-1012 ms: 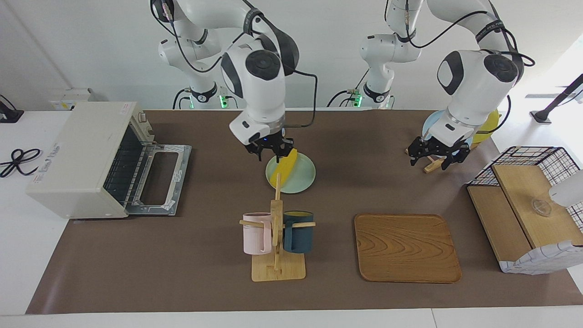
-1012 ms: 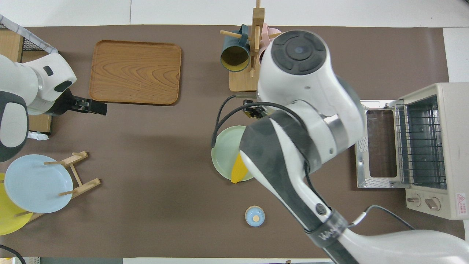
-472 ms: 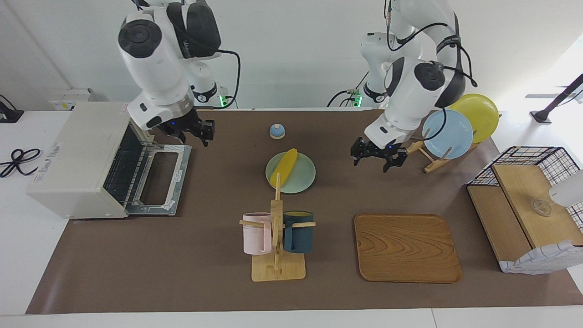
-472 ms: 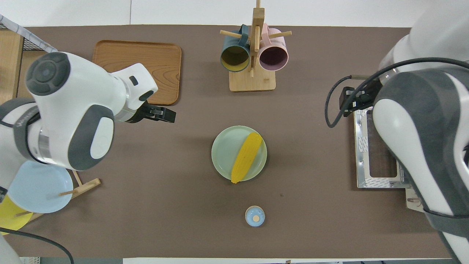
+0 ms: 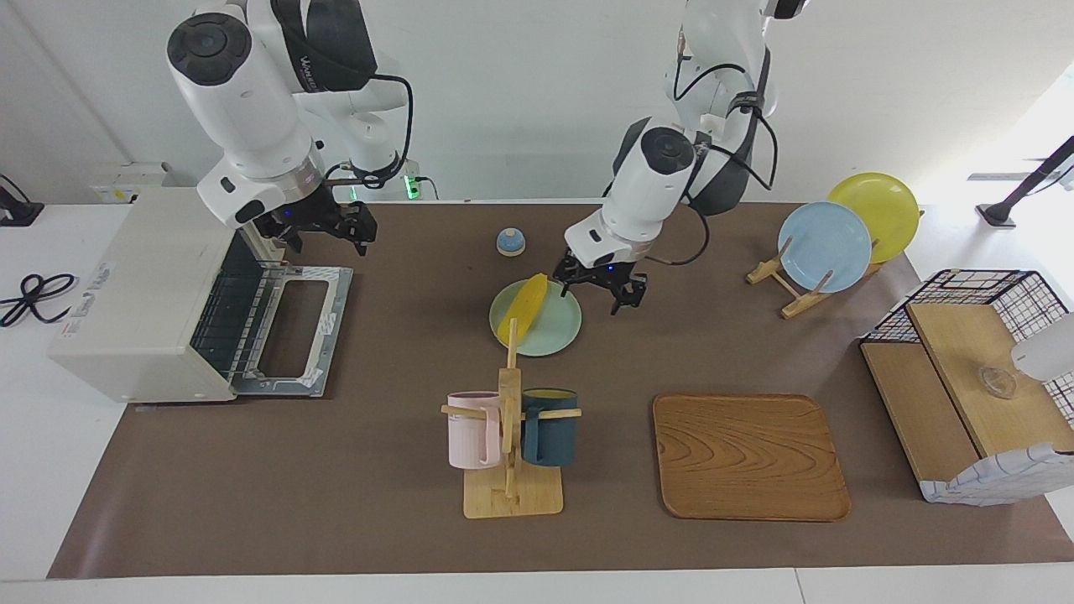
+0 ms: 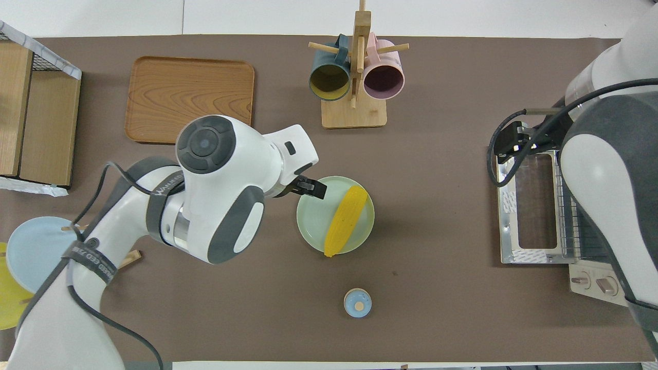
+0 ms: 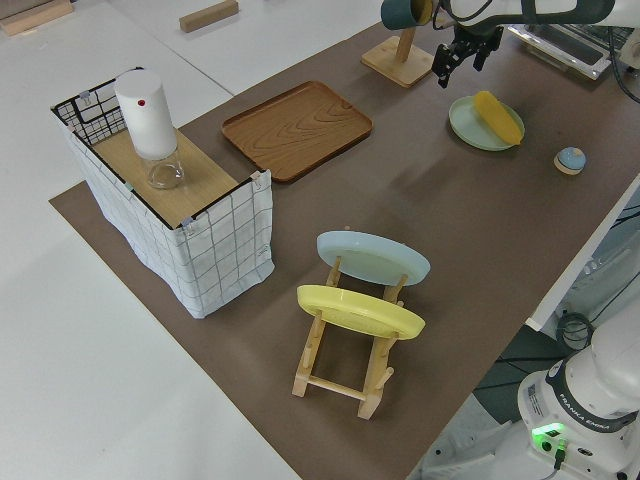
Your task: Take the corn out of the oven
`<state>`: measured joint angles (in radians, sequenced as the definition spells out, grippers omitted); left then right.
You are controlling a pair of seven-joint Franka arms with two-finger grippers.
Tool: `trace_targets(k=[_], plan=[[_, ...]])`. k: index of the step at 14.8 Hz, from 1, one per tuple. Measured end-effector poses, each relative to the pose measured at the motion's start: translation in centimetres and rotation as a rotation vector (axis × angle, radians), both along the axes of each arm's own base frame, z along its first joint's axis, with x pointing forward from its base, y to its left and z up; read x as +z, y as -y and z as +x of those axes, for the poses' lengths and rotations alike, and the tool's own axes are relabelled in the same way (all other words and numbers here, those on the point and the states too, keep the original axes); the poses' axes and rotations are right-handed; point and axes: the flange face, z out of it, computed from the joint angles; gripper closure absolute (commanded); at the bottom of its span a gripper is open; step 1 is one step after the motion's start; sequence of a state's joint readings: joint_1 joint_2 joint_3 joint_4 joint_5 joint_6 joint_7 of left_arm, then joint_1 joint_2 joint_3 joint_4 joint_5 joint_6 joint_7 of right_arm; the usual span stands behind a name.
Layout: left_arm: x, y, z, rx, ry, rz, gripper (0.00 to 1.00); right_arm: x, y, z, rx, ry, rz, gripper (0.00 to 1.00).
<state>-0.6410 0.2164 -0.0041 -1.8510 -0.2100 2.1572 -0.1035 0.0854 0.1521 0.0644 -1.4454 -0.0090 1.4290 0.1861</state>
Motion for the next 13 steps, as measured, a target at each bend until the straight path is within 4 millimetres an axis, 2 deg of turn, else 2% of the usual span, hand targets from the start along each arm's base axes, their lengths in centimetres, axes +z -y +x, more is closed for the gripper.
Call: trace_targets(k=[3, 5, 9, 13], plan=[[-2.8, 4.8, -2.3, -0.073, -0.007, 0.009, 0.0, 0.0, 1.3, 0.1, 0.023, -0.004, 0.005, 0.0], [-4.3, 6.6, -2.3, -0.094, -0.015, 0.016, 0.0, 0.0, 3.0, 0.0, 0.02, -0.022, 0.008, 0.0], [-6.5, 8.6, -2.6, -0.12, -0.029, 0.028, 0.0, 1.8, 3.8, -1.6, 0.045, -0.037, 0.011, 0.0], [-7.9, 8.9, -2.8, -0.124, -0.039, 0.039, 0.0, 2.2, 3.7, -2.6, 0.086, -0.033, 0.015, 0.0]])
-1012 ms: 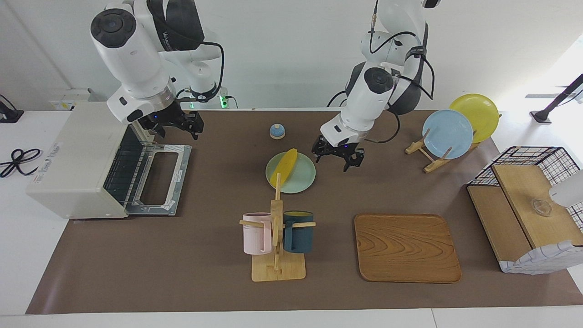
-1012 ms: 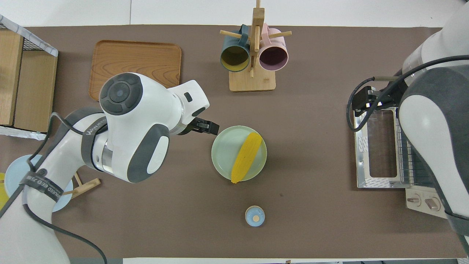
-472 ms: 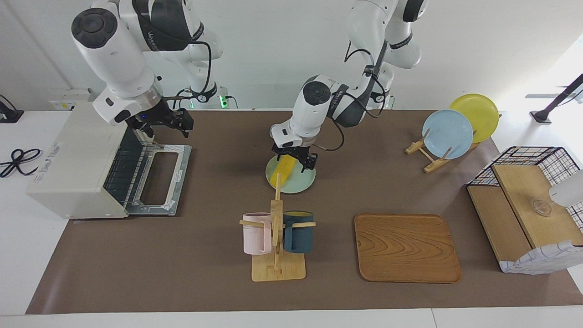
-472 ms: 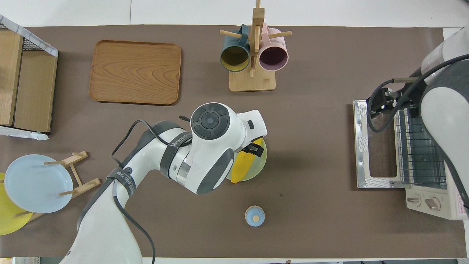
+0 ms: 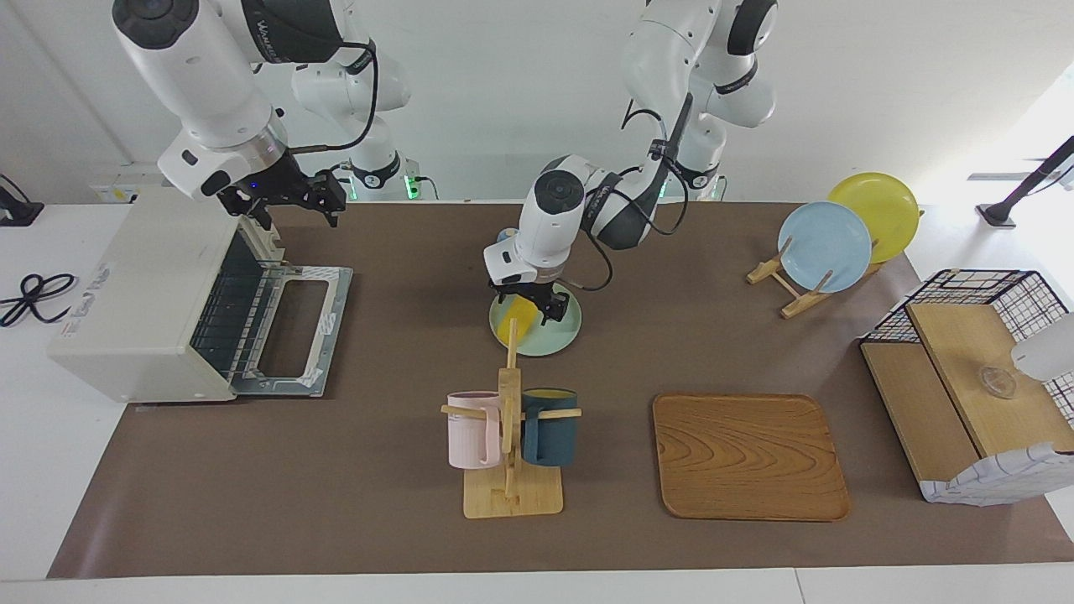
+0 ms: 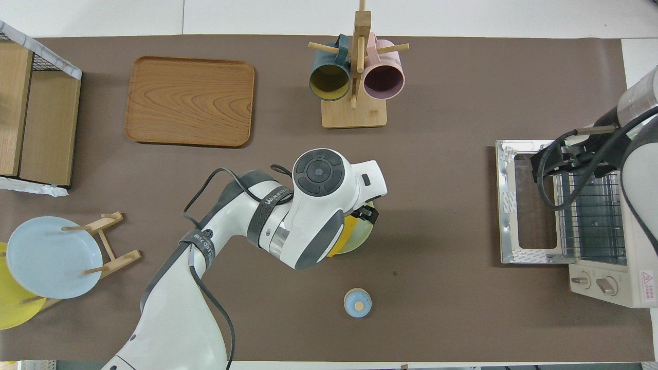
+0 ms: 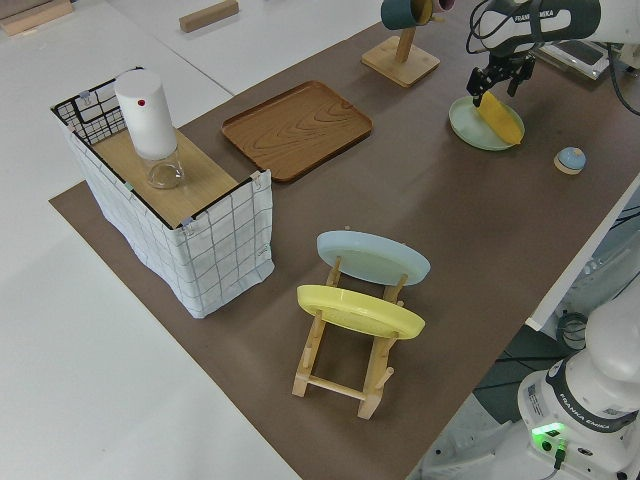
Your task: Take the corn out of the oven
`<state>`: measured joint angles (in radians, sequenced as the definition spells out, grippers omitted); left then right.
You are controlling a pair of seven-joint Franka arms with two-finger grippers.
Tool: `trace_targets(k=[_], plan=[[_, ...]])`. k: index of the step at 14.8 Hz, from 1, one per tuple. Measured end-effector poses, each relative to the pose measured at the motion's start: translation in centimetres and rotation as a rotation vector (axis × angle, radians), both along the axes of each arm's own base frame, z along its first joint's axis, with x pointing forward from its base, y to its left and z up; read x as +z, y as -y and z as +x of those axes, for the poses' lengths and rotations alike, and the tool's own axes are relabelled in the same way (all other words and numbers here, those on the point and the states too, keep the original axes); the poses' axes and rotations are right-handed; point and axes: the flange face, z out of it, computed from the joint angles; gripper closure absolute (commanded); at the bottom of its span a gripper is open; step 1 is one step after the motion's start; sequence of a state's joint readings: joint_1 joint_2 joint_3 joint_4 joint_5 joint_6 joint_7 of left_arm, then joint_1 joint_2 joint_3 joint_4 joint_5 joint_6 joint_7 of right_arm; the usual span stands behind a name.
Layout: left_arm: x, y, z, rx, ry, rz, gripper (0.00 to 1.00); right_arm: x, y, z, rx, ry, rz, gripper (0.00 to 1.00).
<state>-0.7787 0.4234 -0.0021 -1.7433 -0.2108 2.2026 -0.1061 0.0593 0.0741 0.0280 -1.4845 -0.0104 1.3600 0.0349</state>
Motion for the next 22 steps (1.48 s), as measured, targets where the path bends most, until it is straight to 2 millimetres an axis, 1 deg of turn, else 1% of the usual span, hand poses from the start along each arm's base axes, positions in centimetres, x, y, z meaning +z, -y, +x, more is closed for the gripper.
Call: trace_targets(k=[2, 5, 8, 9, 10, 11, 12, 13, 14, 15, 16, 18, 20, 21, 22], plan=[[-0.8, 0.0, -0.1, 0.0, -0.007, 0.007, 0.0, -0.4, 0.0, -0.2, 0.001, 0.009, 0.0, 0.0], [-1.9, 0.3, -0.7, -0.009, -0.009, 0.012, 0.0, -1.2, 0.6, -0.5, -0.007, 0.008, 0.0, 0.0], [-2.4, 0.5, -1.1, -0.013, -0.007, 0.013, 0.0, -1.3, 0.7, -0.9, -0.009, 0.01, 0.0, 0.0], [-2.5, 0.5, -1.1, -0.012, -0.007, 0.013, 0.0, -1.4, 0.7, -0.9, -0.008, 0.012, 0.0, 0.05], [-2.6, 0.5, -1.1, -0.012, -0.006, 0.013, 0.0, -1.7, 0.5, -0.8, -0.005, 0.021, 0.001, 0.43], [-2.8, 0.4, -1.2, -0.012, -0.005, 0.013, 0.0, -2.3, 0.3, -0.7, 0.0, 0.032, 0.002, 0.73], [-2.9, 0.4, -1.3, -0.012, -0.004, 0.013, 0.0, -3.3, 0.0, -0.7, 0.007, 0.038, 0.002, 0.96], [-3.0, 0.5, -1.4, -0.013, -0.003, 0.013, 0.09, -4.9, -0.3, -1.0, 0.013, 0.038, 0.002, 1.0], [-3.0, 0.5, -1.4, -0.013, -0.002, 0.012, 0.21, -6.9, -0.5, -1.5, 0.017, 0.041, 0.002, 1.0], [-3.0, 0.5, -1.4, -0.013, -0.002, 0.012, 0.3, -9.3, -0.5, -2.2, 0.018, 0.049, 0.003, 1.0], [-3.0, 0.5, -1.4, -0.013, -0.002, 0.013, 0.45, -11.9, -0.4, -3.0, 0.019, 0.061, 0.004, 1.0], [-3.0, 0.4, -1.3, -0.01, -0.002, 0.013, 0.69, -17.1, -0.2, -4.7, 0.016, 0.082, 0.005, 1.0], [-2.9, 0.3, -1.2, 0.0, -0.006, 0.006, 0.87, -21.4, -0.5, -6.3, 0.008, 0.062, 0.001, 1.0], [-2.9, 0.3, -1.1, 0.004, -0.009, 0.003, 0.97, -23.0, -0.6, -7.0, 0.006, 0.056, 0.0, 1.0], [-2.8, 0.3, -1.0, 0.011, -0.015, -0.002, 1.0, -24.4, -0.7, -7.4, -0.003, 0.059, -0.001, 1.0]])
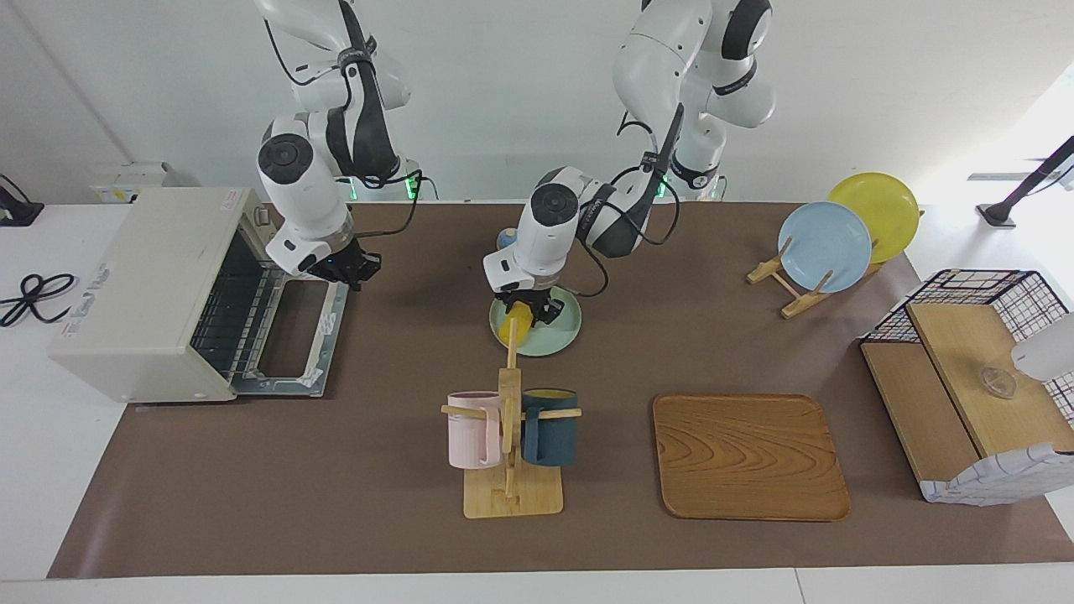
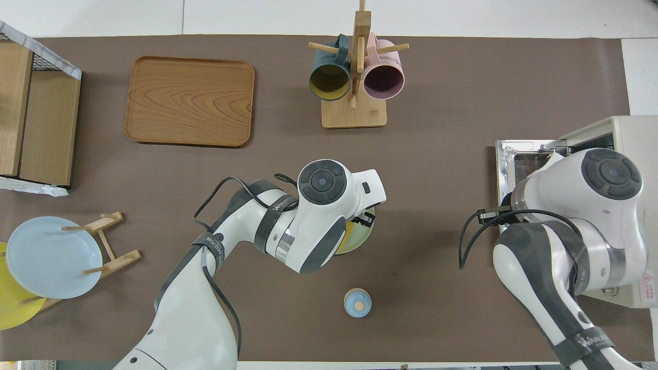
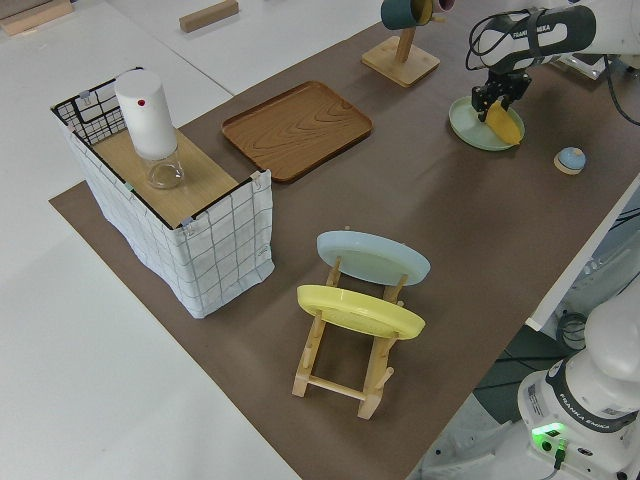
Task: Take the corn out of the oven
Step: 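Grasp the yellow corn with the left gripper and lift it, then carry the corn onto the wooden tray with the left gripper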
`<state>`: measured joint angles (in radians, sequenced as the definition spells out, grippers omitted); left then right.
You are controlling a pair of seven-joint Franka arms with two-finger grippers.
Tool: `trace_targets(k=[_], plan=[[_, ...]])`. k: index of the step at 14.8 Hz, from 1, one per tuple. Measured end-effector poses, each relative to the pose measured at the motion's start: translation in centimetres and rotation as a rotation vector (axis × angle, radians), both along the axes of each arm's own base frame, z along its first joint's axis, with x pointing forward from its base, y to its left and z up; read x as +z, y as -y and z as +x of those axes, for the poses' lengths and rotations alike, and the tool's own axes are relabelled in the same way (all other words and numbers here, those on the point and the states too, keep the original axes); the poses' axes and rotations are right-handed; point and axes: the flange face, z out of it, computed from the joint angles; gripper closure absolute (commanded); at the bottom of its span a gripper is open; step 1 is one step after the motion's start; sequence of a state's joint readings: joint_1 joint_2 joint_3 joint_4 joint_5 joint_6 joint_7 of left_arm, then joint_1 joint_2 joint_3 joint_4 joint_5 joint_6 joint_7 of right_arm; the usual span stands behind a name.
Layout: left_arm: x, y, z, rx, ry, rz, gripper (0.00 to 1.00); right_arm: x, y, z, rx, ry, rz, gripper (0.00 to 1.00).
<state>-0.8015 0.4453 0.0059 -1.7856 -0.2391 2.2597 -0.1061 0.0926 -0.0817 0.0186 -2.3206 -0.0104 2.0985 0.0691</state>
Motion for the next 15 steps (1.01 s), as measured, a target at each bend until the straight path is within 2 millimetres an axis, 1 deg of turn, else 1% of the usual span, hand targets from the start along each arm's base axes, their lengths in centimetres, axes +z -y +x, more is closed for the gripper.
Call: trace_targets(k=[2, 4, 5, 7, 8, 9, 11, 12, 13, 15], plan=[[0.5, 0.0, 0.3, 0.015, -0.016, -0.01, 1.0, -1.9, -0.2, -0.5, -0.015, 0.012, -0.001, 1.0], [1.5, -0.4, 1.2, 0.034, -0.021, -0.009, 1.0, -3.5, -0.2, -0.9, -0.017, 0.023, 0.001, 1.0], [2.3, -1.1, 2.0, 0.049, -0.022, -0.011, 1.0, -4.0, -0.1, -1.1, -0.018, 0.032, 0.002, 1.0], [5.1, -3.4, 4.0, 0.087, -0.023, -0.02, 1.0, -4.7, 0.2, -1.4, -0.024, 0.038, 0.003, 1.0], [7.0, -5.2, 5.2, 0.116, -0.021, -0.027, 1.0, -5.0, 0.5, -1.6, -0.028, 0.042, 0.004, 1.0], [9.2, -7.5, 6.5, 0.149, -0.022, -0.033, 1.0, -5.4, 0.9, -1.8, -0.032, 0.039, 0.004, 1.0], [13.4, -13.1, 9.4, 0.229, -0.029, -0.04, 1.0, -6.0, 1.8, -2.3, -0.037, 0.025, 0.004, 1.0], [14.8, -15.7, 10.7, 0.267, -0.029, -0.044, 1.0, -6.1, 2.1, -2.4, -0.038, 0.021, 0.004, 1.0], [15.6, -18.0, 11.9, 0.301, -0.025, -0.044, 1.0, -6.2, 2.5, -2.4, -0.036, 0.019, 0.005, 1.0], [15.7, -21.2, 13.6, 0.353, -0.016, -0.035, 1.0, -6.3, 3.2, -2.5, -0.033, 0.015, 0.008, 1.0]])
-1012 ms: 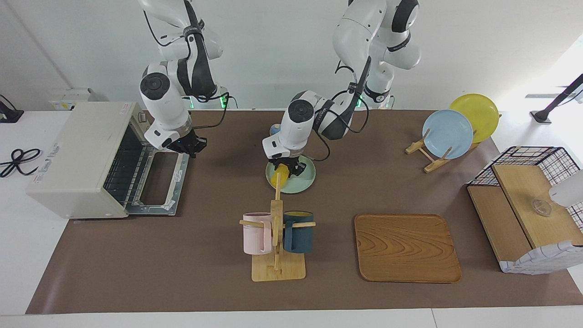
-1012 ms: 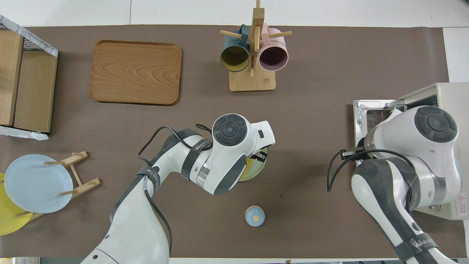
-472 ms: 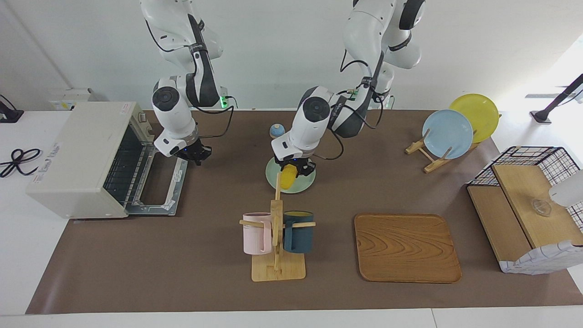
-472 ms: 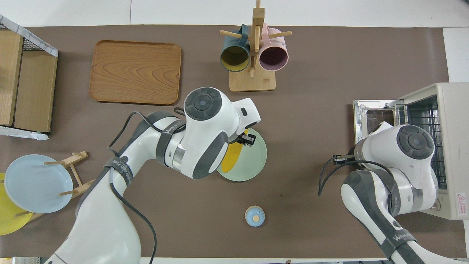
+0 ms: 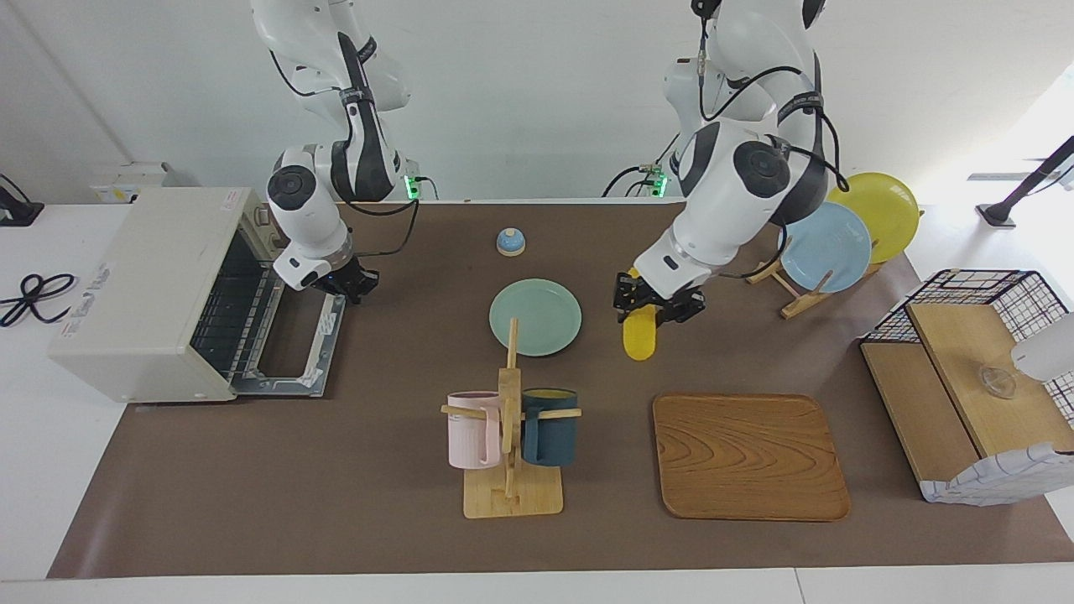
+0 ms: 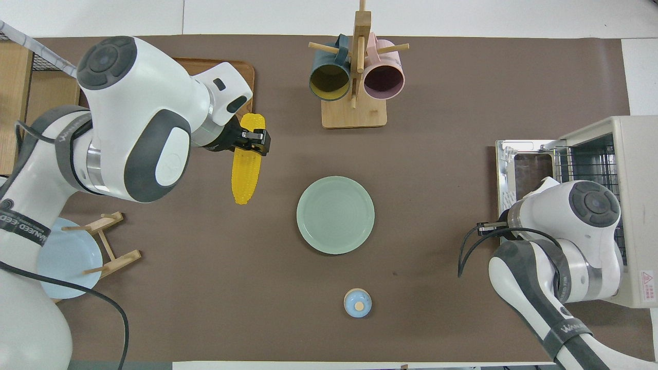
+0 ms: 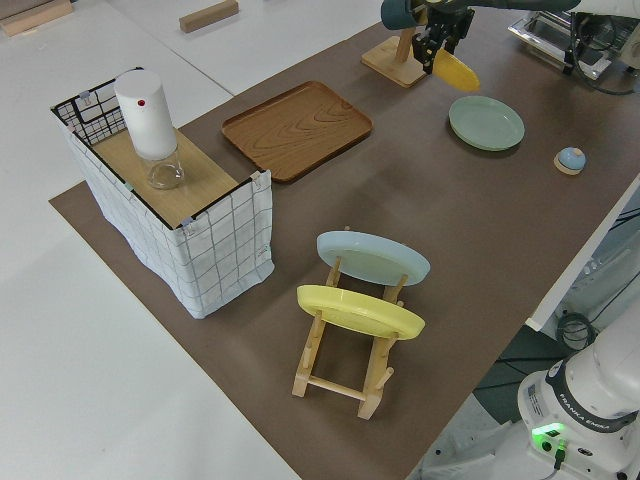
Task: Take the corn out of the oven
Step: 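Carry the corn onto the wooden tray with the left gripper, then release the corn on the tray while the right gripper closes the door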
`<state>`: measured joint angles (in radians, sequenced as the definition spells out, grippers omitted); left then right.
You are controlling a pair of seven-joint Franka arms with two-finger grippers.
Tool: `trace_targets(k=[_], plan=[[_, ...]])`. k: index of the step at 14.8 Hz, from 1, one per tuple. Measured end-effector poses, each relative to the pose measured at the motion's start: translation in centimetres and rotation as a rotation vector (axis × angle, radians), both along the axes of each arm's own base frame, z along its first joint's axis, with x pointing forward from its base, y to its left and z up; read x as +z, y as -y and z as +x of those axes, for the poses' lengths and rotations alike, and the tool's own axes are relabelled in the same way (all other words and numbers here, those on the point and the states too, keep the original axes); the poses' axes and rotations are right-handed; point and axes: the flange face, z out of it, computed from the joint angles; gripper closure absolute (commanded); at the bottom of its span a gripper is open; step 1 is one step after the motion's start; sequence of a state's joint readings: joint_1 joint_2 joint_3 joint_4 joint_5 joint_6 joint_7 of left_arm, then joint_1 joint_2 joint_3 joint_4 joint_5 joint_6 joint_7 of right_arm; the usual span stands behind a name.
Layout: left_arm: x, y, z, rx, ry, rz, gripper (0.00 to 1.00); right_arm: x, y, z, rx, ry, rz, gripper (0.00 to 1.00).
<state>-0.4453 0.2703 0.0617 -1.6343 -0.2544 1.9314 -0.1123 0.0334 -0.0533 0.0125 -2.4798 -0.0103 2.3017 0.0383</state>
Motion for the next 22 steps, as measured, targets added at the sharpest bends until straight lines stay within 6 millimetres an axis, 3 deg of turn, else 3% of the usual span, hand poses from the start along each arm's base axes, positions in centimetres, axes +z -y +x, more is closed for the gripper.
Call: trace_targets(k=[5, 9, 11, 13, 16, 22], plan=[[-1.9, -7.1, 5.2, 0.129, 0.032, 0.022, 1.0, -0.1, 0.2, -0.1, 0.041, -0.003, -0.022, 1.0], [-6.9, -11.0, 10.8, 0.197, 0.057, 0.063, 1.0, 1.0, -1.8, 0.4, 0.17, -0.032, -0.14, 1.0], [-10.4, -11.7, 13.0, 0.222, 0.099, 0.068, 1.0, 4.5, -1.9, 2.2, 0.193, -0.056, -0.196, 1.0], [-12.6, -12.6, 14.1, 0.241, 0.117, 0.072, 1.0, 8.5, -0.8, 4.2, 0.205, -0.038, -0.235, 1.0], [-13.0, -13.2, 14.8, 0.252, 0.144, 0.07, 1.0, 11.7, 1.2, 5.2, 0.216, -0.038, -0.263, 1.0], [-13.0, -13.0, 15.3, 0.217, 0.212, 0.098, 1.0, 14.5, 4.8, 5.6, 0.282, -0.054, -0.279, 1.0]])
